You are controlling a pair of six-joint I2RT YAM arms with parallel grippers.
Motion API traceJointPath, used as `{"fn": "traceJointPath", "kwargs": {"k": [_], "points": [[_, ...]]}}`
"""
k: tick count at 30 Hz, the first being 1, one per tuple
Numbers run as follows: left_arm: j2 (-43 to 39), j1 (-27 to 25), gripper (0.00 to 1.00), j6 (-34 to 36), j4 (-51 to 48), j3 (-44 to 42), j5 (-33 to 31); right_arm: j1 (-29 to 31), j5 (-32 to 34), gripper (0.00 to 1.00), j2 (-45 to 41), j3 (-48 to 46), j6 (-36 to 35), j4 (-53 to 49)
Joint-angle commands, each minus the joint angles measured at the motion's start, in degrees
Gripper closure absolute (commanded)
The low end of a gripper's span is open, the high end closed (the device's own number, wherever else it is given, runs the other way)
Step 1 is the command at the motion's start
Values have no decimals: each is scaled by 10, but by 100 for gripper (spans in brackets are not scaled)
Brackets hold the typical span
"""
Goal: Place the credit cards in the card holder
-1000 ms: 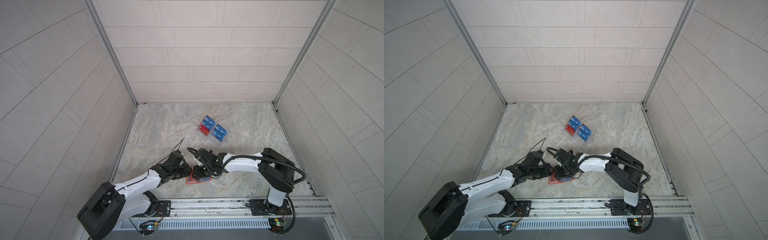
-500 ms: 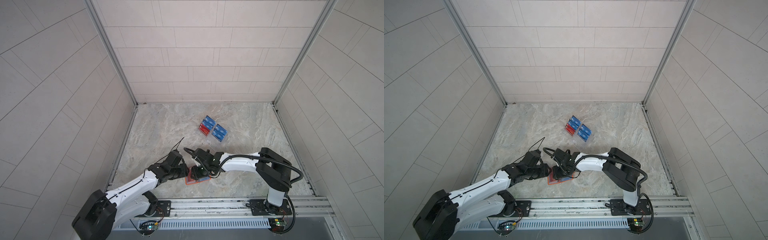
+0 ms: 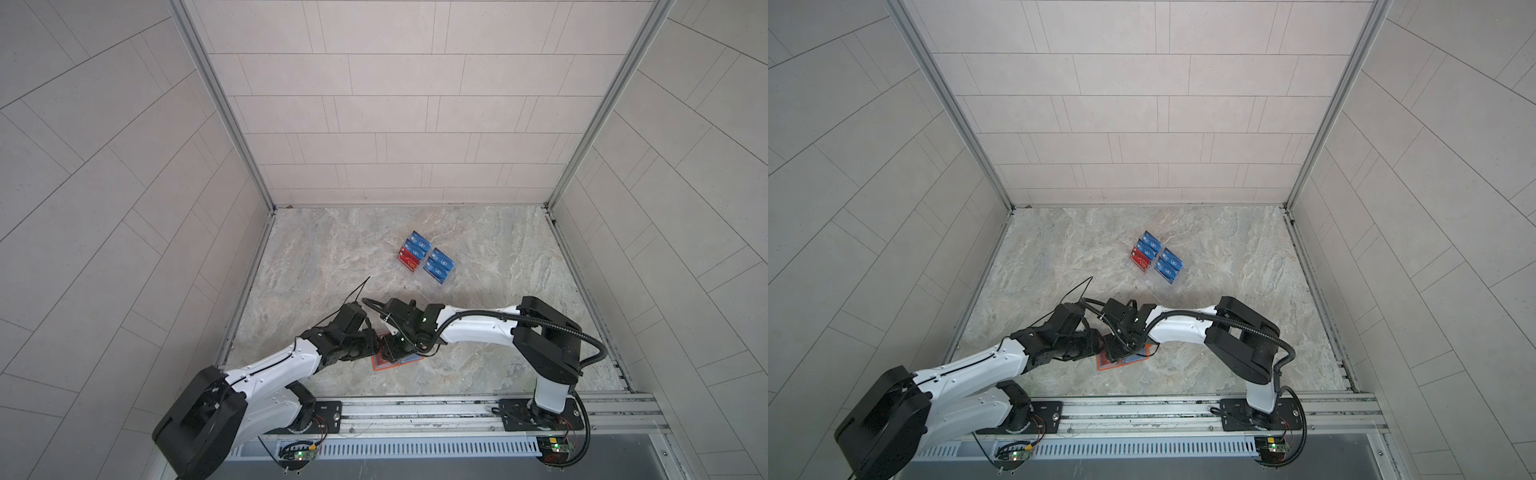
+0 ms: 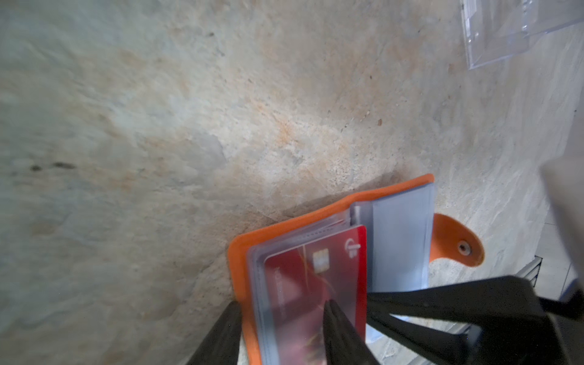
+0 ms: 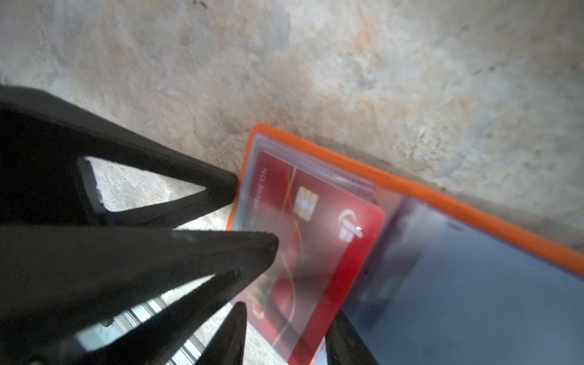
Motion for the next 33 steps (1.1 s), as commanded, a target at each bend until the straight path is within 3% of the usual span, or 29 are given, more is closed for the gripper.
{"fn": "traceJointPath", "kwargs": {"k": [1, 4, 8, 16, 33], "points": [[0, 1, 54, -9, 4, -12, 5, 15, 54, 55, 17, 41, -42, -80], [-8, 1, 53, -6, -8, -11, -1, 15, 103, 46, 5, 51, -58, -130], [-4, 2, 53, -6, -7, -11, 0, 14, 91, 41, -8, 38, -61, -119], [0, 2, 54, -10, 0, -15, 5, 14, 35, 42, 2, 17, -32, -42], [11, 2, 58, -22, 36, -33, 22, 14, 6, 45, -1, 15, -20, 5]]}}
